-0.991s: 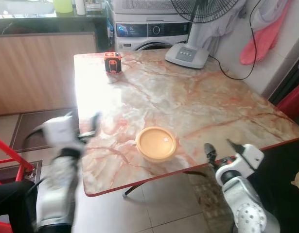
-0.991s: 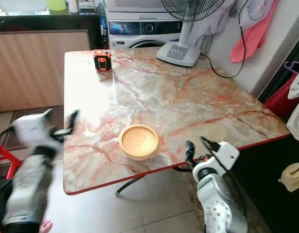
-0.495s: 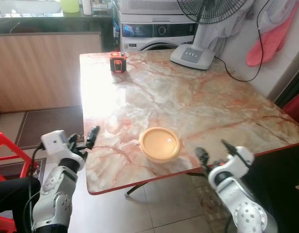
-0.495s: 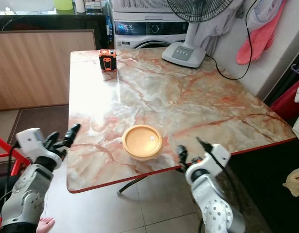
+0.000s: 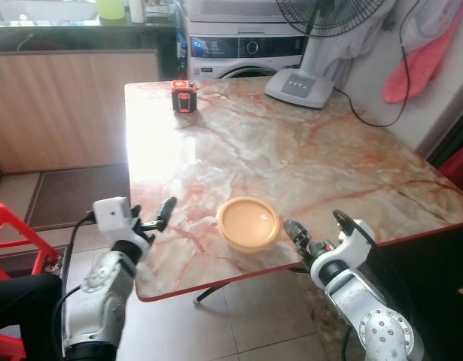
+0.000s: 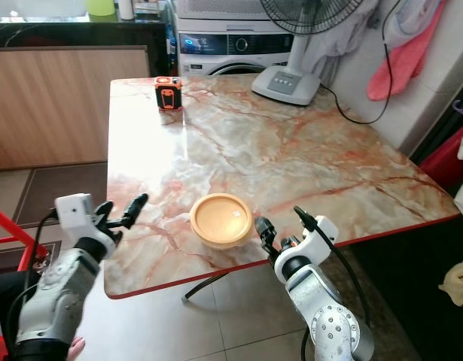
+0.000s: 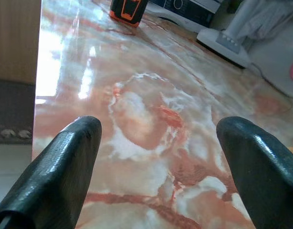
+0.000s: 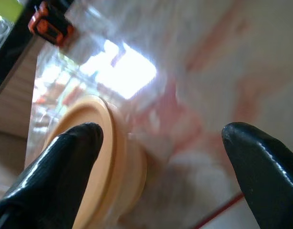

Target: Restocking fridge

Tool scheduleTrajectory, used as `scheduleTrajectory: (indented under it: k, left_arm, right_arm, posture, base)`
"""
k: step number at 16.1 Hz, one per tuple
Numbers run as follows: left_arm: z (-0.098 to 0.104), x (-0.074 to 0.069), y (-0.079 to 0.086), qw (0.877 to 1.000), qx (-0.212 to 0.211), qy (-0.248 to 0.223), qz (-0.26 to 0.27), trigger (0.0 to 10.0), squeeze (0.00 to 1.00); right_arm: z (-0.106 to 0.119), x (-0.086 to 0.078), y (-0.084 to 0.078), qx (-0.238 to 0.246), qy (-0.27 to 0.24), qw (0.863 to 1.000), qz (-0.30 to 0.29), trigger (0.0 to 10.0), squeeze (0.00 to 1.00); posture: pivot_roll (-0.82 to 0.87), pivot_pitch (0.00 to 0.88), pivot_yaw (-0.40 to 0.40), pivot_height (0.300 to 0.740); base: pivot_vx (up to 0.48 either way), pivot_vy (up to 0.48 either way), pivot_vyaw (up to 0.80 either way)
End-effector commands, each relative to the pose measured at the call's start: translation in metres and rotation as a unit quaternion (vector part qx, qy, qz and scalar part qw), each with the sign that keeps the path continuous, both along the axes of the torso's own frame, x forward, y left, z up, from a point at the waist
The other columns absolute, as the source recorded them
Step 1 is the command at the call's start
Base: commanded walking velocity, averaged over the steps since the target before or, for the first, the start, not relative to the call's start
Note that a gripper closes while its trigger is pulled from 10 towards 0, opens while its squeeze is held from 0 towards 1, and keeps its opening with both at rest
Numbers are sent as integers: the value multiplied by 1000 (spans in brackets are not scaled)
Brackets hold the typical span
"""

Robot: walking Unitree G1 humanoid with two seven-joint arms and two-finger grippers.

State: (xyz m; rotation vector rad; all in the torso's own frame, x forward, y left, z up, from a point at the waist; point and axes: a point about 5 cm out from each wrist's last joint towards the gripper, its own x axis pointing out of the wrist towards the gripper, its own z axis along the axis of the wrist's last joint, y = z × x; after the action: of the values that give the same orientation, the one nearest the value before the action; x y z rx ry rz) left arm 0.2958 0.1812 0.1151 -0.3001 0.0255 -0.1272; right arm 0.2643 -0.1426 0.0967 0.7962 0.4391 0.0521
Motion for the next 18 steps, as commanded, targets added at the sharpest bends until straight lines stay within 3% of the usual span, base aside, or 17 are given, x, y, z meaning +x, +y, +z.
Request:
scheduleTrajectory:
  k: [1,2,4,5,6,7,8,9,10,12,13,14,15,17,18]
  left_arm:
    - [1,3,-4,1000,16,-7,2,10000,0]
    - [5,3,-11,998,48,-24,-12,10000,0]
    - [12,-1,-22,996,65,-56,-24,10000,0]
    - [20,-6,-31,989,110,-92,-37,10000,0]
    - [25,-12,-36,980,155,-119,-40,10000,0]
    - [28,-14,-38,976,171,-132,-39,10000,0]
    - [33,-18,-40,965,215,-148,-30,10000,0]
    - [34,-19,-41,962,225,-155,-27,10000,0]
    - [34,-20,-41,960,231,-155,-24,10000,0]
    - [28,-18,-39,962,236,-139,-20,10000,0]
    - [21,-11,-34,981,164,-103,-7,10000,0]
    - [24,-6,-31,995,52,-90,9,10000,0]
    - [27,-2,-30,996,-18,-84,1,10000,0]
    - [29,0,-32,996,-26,-87,-14,10000,0]
    - [33,3,-39,992,-81,-85,-46,10000,0]
  right_arm:
    - [11,2,18,-13,-46,999,-5,10000,0]
    - [17,6,11,-62,-79,995,-16,10000,0]
    - [24,9,-1,-96,-109,988,-50,10000,0]
    - [29,8,-8,-114,-136,982,-70,10000,0]
    - [35,5,-16,-154,-172,969,-92,10000,0]
    - [39,3,-18,-184,-193,959,-97,10000,0]
    - [44,0,-21,-277,-227,929,-91,10000,0]
    - [45,-2,-20,-306,-235,919,-85,10000,0]
    - [42,-3,-17,-327,-236,912,-71,10000,0]
    - [36,-4,-13,-320,-229,918,-56,10000,0]
    - [31,-4,-7,-302,-227,925,-45,10000,0]
    - [31,-3,-5,-307,-231,922,-37,10000,0]
    - [31,-3,-4,-308,-234,922,-34,10000,0]
    - [30,-2,-4,-309,-234,921,-31,10000,0]
    - [29,-2,-3,-311,-234,921,-26,10000,0]
  posture:
    - [-57,0,-90,740]
    - [-58,0,-90,740]
    - [-58,0,-88,740]
    - [-57,0,-86,740]
    - [-56,0,-85,740]
    - [-56,0,-85,740]
    - [-56,0,-85,740]
    - [-53,0,-80,740]
    - [-54,0,-79,740]
    - [-55,0,-78,740]
    - [-61,0,-77,740]
    - [-65,0,-77,740]
    - [-64,0,-77,740]
    - [-68,0,-80,740]
    - [-68,0,-81,740]
  base:
    - [0,0,0]
    - [0,0,0]
    - [0,0,0]
    - [0,0,0]
    - [0,0,0]
    - [0,0,0]
    - [0,0,0]
    - [0,0,0]
    - [0,0,0]
    - [0,0,0]
    - [0,0,0]
    - [0,0,0]
    - [0,0,0]
    - [0,0,0]
    - [0,0,0]
